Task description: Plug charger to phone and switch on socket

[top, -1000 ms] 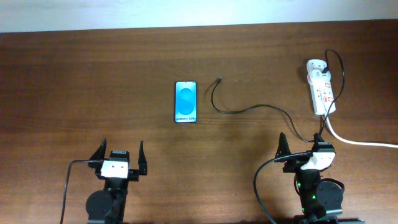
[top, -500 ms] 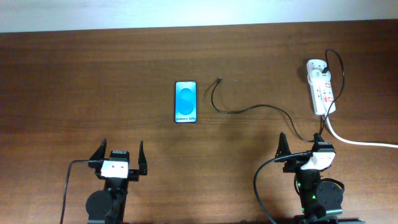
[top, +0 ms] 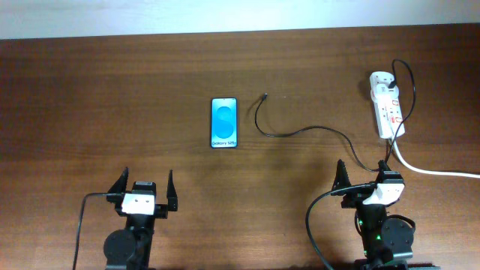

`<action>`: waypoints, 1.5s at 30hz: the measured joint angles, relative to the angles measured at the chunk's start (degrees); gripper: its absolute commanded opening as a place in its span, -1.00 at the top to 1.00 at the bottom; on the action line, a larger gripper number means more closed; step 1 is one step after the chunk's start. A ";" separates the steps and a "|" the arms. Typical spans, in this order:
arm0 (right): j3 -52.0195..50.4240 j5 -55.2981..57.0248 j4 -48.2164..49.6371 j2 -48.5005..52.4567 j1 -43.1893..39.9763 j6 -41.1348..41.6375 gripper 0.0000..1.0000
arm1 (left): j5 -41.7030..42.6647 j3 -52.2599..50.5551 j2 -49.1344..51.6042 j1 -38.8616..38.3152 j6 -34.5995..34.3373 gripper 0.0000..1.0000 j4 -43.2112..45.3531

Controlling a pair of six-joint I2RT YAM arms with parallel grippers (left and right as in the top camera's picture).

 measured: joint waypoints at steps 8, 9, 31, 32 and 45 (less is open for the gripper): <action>0.00 0.02 0.00 0.00 0.00 -0.02 -0.97 | 0.00 0.00 0.00 0.00 0.00 -0.99 0.68; 0.00 0.00 0.00 0.00 0.00 0.02 -0.97 | 0.04 0.00 0.00 0.00 0.00 -0.99 0.72; 0.00 0.24 0.02 0.22 0.00 0.00 -0.97 | 18.88 50.01 60.33 0.11 0.22 -0.98 -11.82; 0.00 0.24 0.02 0.24 0.00 0.00 -0.97 | 19.91 53.37 63.82 0.11 0.20 -0.98 -14.62; 0.00 0.22 0.02 0.20 0.00 0.00 -0.97 | 24.85 110.16 110.79 -6.10 1.20 -0.98 -52.85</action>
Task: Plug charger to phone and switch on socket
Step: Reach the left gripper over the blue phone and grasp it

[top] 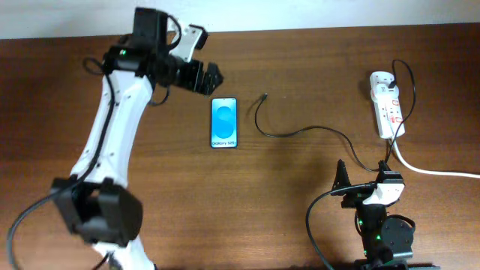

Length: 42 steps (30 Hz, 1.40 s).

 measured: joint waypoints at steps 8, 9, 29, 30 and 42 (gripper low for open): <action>0.00 0.00 0.00 -0.02 0.00 0.02 -0.97 | -1.75 5.75 10.01 -7.23 0.31 -0.98 -5.68; 0.00 0.00 0.00 -0.02 0.00 0.02 -0.97 | -1.70 5.75 10.03 -7.65 0.31 -0.99 -4.72; 0.00 0.00 0.00 -0.02 0.00 0.02 -0.97 | -17.27 6.62 27.61 -9.09 -26.86 -0.88 -3.50; 0.00 0.00 0.00 -0.02 0.00 0.00 -0.97 | -17.20 6.73 27.67 -9.09 -26.99 -0.88 -3.50; 0.00 0.00 0.00 -0.02 0.00 0.00 -0.97 | -24.81 7.08 28.39 -13.49 -28.81 -0.84 -6.03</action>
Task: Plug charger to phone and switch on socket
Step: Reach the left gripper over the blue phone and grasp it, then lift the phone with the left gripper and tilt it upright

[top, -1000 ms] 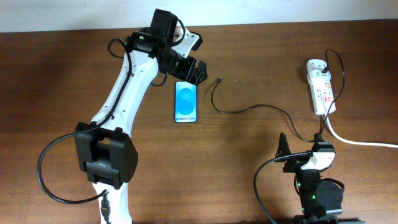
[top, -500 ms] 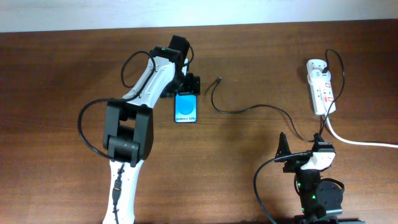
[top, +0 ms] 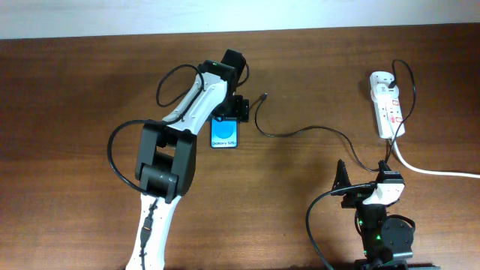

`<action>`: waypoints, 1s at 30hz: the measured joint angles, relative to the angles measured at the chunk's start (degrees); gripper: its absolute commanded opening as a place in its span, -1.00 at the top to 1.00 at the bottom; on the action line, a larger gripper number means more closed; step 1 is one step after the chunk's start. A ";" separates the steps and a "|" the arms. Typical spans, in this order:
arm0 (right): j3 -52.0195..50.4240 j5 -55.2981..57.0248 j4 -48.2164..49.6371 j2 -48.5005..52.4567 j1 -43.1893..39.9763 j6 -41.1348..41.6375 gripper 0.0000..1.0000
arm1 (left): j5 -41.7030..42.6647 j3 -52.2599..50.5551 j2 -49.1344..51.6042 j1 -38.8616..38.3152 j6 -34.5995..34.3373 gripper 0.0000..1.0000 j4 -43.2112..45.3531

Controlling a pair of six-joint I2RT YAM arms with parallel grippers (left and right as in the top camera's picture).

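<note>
The phone [top: 226,137], screen lit blue, lies flat at mid-table; only its lower half shows. My left gripper [top: 232,111] is over the phone's upper end, its dark fingers spread to both sides and apparently open. The charger cable's free plug [top: 265,96] lies just right of the phone. The black cable [top: 315,129] runs right toward the white power strip [top: 386,105] at the far right. My right gripper [top: 363,177] rests open near the front edge, holding nothing.
A thick white cord [top: 427,171] leaves the power strip toward the right edge. A black lead [top: 405,82] loops above the strip. My left arm [top: 184,120] stretches diagonally across the table's left middle.
My left gripper has moved from the back left of the phone to right over its upper end. Phone, cable and right arm are unchanged.
Both arms first rested at the front edge with open grippers, the phone and cable lying untouched. Then my left arm was raised and reached toward the back, left of the phone. Now its gripper covers the phone's top.
</note>
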 measured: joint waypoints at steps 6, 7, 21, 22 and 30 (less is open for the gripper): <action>0.00 0.00 0.00 0.00 0.00 -0.02 -0.97 | 0.57 0.11 0.07 0.00 -1.70 -0.78 -2.21; 0.00 0.00 0.00 0.00 0.00 0.04 -0.97 | 0.61 0.11 0.07 0.00 -1.90 -0.76 -2.36; 0.00 0.00 0.02 0.00 0.00 0.00 -0.97 | 1.01 0.11 0.07 0.00 -4.00 -0.58 -0.44; 0.00 0.00 0.00 0.00 0.00 0.00 -0.97 | 1.01 0.11 0.07 0.00 -4.00 -0.52 -0.17; 0.00 0.00 0.00 0.00 0.00 0.04 -0.97 | 2.21 2.97 1.16 0.00 -4.02 -0.39 -0.39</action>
